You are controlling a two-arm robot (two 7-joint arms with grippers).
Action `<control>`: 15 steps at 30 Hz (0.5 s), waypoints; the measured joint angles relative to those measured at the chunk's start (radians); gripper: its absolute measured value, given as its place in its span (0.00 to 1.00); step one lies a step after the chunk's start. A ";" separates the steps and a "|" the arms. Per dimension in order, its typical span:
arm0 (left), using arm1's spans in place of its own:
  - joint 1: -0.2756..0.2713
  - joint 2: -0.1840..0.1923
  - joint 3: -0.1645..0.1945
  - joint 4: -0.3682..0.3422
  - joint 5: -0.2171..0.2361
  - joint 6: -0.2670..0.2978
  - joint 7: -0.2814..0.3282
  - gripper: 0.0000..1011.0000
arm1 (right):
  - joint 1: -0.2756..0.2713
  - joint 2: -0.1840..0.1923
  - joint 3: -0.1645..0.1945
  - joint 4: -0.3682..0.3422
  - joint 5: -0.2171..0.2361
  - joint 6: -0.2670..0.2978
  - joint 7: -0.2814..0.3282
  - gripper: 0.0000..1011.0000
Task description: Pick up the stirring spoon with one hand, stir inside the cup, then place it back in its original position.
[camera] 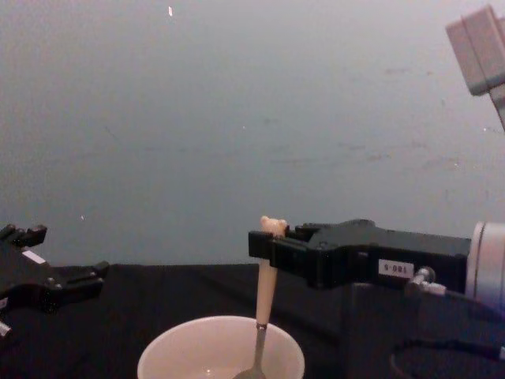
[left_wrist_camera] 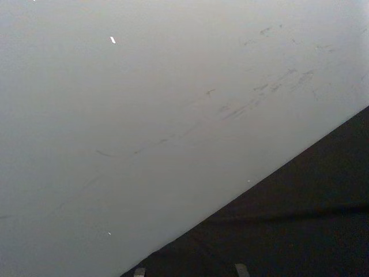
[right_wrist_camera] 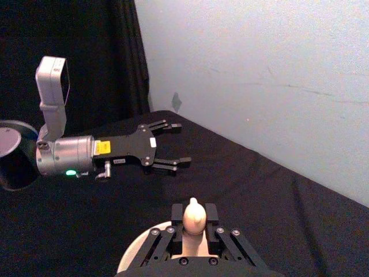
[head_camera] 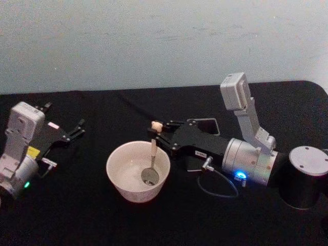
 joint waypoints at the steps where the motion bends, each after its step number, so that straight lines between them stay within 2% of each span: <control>1: 0.000 0.000 0.000 0.000 0.000 0.000 0.000 0.99 | 0.000 -0.002 0.000 -0.001 0.008 0.003 -0.005 0.22; 15: 0.000 0.000 0.000 0.000 0.000 0.000 0.000 0.99 | 0.006 0.001 -0.011 -0.006 0.026 0.008 -0.033 0.22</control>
